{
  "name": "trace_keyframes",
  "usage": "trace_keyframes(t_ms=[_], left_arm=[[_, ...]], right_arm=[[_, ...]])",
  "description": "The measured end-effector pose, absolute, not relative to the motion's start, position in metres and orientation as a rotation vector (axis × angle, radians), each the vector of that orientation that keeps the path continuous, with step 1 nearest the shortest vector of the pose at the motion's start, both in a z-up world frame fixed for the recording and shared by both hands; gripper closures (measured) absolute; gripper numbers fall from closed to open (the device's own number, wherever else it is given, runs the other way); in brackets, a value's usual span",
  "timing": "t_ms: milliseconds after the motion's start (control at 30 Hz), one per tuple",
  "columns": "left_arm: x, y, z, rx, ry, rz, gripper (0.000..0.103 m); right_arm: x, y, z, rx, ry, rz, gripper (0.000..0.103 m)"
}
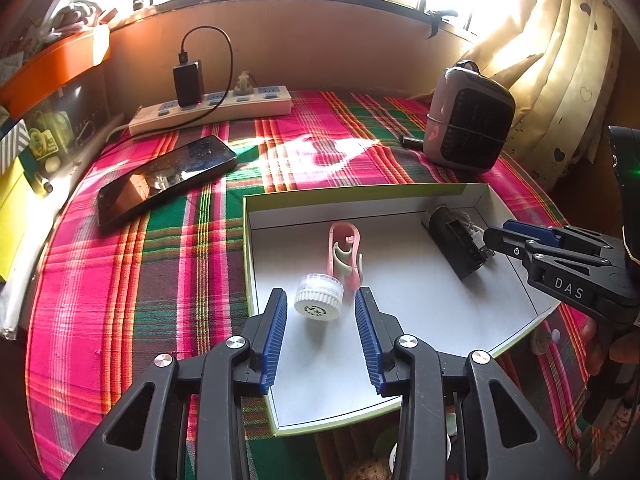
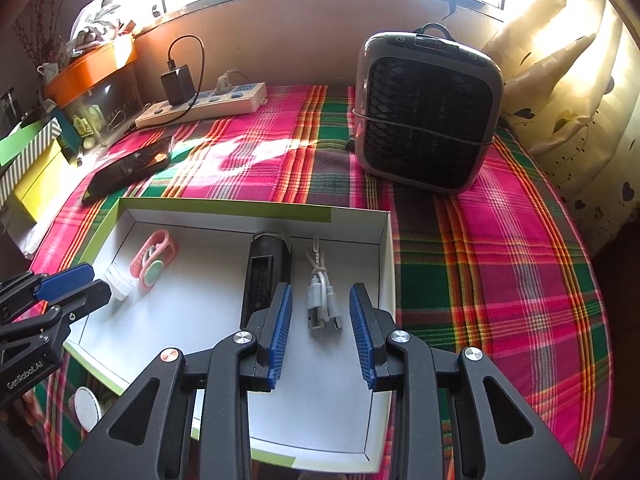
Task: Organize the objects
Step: 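Open both tools to drop the jar and cable into the box, then withdraw both tools from the box toward the remaining loose items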
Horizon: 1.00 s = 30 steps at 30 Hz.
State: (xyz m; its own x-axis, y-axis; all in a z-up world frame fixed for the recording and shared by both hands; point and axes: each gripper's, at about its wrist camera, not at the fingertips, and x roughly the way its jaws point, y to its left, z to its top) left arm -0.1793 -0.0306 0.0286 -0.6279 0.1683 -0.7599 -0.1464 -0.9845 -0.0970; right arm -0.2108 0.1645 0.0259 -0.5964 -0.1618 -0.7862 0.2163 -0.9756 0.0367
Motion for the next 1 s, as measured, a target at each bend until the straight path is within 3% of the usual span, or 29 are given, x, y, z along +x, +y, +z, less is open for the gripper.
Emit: trace_keyframes(t_ms=[1000], left_arm=[[-0.110,-0.050,0.044,-1.171,-0.112,2.706,0.068]], right_arm=[[-0.129,0.183,0.044,1.158,0.087,-2.682,0.061]])
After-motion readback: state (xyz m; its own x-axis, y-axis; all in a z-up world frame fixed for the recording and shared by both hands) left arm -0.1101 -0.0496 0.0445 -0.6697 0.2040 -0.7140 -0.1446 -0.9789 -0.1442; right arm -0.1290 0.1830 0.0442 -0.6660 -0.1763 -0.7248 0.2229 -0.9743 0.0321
